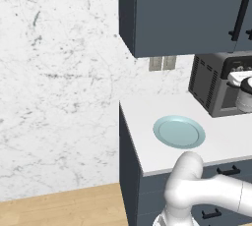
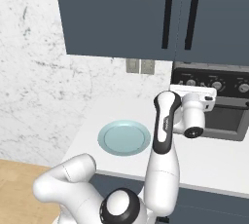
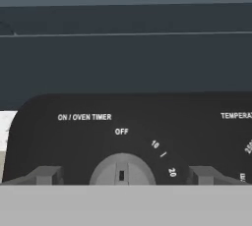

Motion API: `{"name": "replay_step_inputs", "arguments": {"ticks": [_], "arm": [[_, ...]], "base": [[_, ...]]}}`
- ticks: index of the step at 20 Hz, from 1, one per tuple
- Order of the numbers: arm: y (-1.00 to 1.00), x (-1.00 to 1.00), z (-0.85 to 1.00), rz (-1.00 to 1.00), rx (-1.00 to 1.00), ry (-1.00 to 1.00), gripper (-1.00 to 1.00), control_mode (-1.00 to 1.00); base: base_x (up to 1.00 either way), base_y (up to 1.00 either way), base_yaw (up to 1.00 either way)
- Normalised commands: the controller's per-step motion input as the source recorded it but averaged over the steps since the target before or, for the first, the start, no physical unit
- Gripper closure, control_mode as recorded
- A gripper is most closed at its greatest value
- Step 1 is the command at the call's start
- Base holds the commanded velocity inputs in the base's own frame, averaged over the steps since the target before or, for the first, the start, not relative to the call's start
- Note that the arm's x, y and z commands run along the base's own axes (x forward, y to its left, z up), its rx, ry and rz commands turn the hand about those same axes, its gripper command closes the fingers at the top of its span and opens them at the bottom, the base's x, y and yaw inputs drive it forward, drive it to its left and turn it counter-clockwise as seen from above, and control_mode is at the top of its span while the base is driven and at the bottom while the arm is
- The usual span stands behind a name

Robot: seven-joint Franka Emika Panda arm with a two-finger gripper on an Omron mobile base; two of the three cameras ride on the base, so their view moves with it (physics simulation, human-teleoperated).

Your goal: Pick up the kebab skewer and baguette bread, and place them inside the toaster oven. Close the toaster oven door and start by setting the timer.

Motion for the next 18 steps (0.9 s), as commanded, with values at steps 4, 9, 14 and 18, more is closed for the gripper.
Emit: {"name": "replay_step_inputs", "arguments": {"ticks": [4, 9, 14, 18], "arm": [[0.00, 0.06, 0.00, 0.00, 0.00, 0.00, -1.00, -1.00], [0.00, 0.21, 0.00, 0.00, 0.00, 0.00, 1.00, -1.00], [0.00, 0.15, 0.00, 0.00, 0.00, 0.00, 1.00, -1.00], [0.00, 0.07, 0.00, 0.00, 0.00, 0.00, 1.00, -1.00]], "base": [[0.00, 0.00, 0.00], [0.00, 0.00, 0.00], [0.00, 0.00, 0.00], [0.00, 0.00, 0.00]]}}
